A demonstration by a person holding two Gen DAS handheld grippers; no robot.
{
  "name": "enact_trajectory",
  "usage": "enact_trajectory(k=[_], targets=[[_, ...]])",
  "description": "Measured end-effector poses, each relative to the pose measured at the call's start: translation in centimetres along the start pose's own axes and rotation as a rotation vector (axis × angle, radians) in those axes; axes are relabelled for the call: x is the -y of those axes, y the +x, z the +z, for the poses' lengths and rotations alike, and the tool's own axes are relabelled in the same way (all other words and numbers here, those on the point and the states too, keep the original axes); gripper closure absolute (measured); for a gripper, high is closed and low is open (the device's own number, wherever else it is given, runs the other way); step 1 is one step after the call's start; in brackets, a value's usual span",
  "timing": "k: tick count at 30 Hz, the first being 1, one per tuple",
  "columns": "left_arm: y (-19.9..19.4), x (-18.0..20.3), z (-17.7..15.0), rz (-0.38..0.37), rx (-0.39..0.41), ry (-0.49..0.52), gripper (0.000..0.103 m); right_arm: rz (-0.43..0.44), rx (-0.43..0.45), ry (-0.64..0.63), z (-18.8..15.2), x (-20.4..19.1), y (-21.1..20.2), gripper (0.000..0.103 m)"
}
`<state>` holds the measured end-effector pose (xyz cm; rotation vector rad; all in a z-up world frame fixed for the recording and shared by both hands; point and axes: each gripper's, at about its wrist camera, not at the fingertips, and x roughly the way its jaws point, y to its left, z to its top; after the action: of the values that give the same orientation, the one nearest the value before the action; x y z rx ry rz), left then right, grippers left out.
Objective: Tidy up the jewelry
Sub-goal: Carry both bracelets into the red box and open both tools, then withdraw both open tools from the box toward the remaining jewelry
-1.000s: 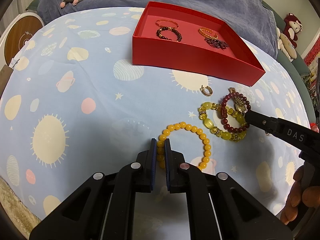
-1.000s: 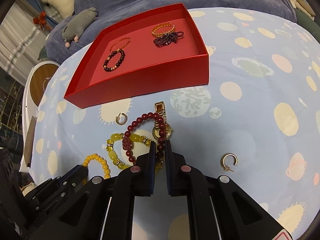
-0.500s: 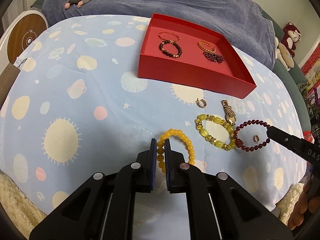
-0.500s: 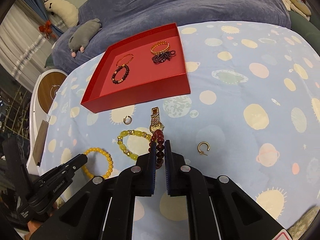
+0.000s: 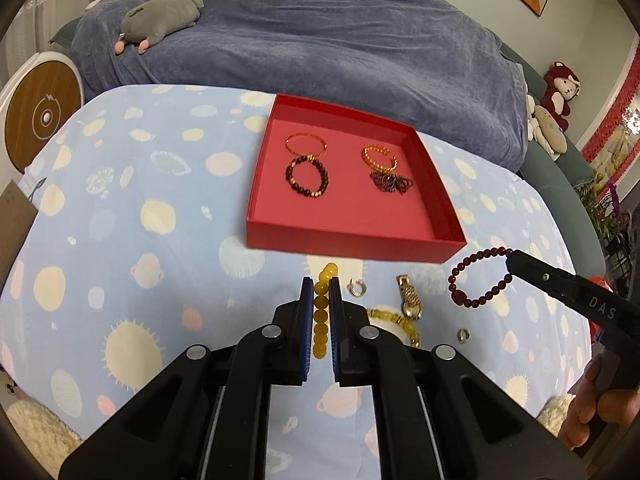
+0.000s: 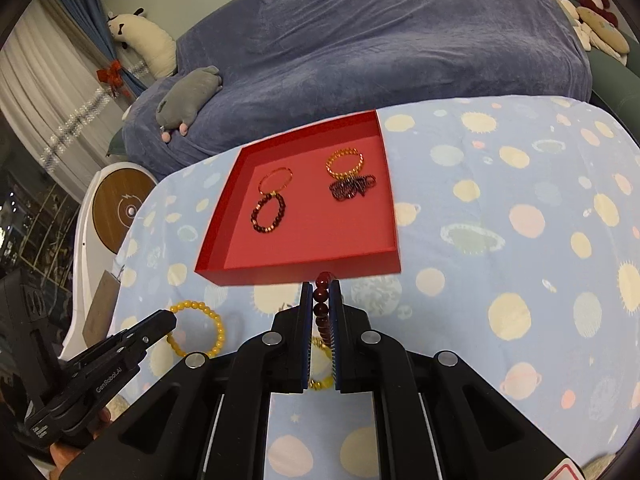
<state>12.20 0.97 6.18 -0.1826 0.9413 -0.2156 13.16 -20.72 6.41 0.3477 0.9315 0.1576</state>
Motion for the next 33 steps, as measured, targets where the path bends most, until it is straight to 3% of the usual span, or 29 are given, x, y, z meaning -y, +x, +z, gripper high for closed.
enact_trajectory(k=[7,11,19,25,27,28,30,33], targets=[[1.6,1.6,5.6,-0.032,0.045,0.02,0.096,0.003,0.018,-0.046,4.6,-2.0,2.7,0.096],[3.9,1.9,7.4,-0.035,0.031,0.02,0.096,0.02,-0.012,-0.027,5.7,-2.1,5.4,0.096],[9.5,1.2,7.2,-0.006,-0.051,0.018,0.096,-0.029,-0.109,-0.023,5.2,-1.0,11.0,0.096],[11.5,-0.2,6.7,0.038,-0.079,-0.006,0.095,-0.1,-0.127,-0.028,4.7,1.0,12.1,0.09],[11.5,-0.6,6.7,0.054,-0.064,-0.013,0.086,-0.112,-0.119,-0.025,4.8,1.5,11.9,0.084],[11.5,-0.8,6.7,0.057,-0.06,-0.016,0.08,-0.116,-0.111,-0.019,4.8,1.8,11.7,0.074],[11.1,-1.1,6.6,0.068,-0.044,-0.03,0.059,-0.115,-0.087,-0.009,4.7,2.1,11.0,0.065],[10.4,-1.4,6.5,0.074,-0.025,-0.042,0.054,-0.119,-0.069,-0.017,4.4,2.2,10.2,0.063]])
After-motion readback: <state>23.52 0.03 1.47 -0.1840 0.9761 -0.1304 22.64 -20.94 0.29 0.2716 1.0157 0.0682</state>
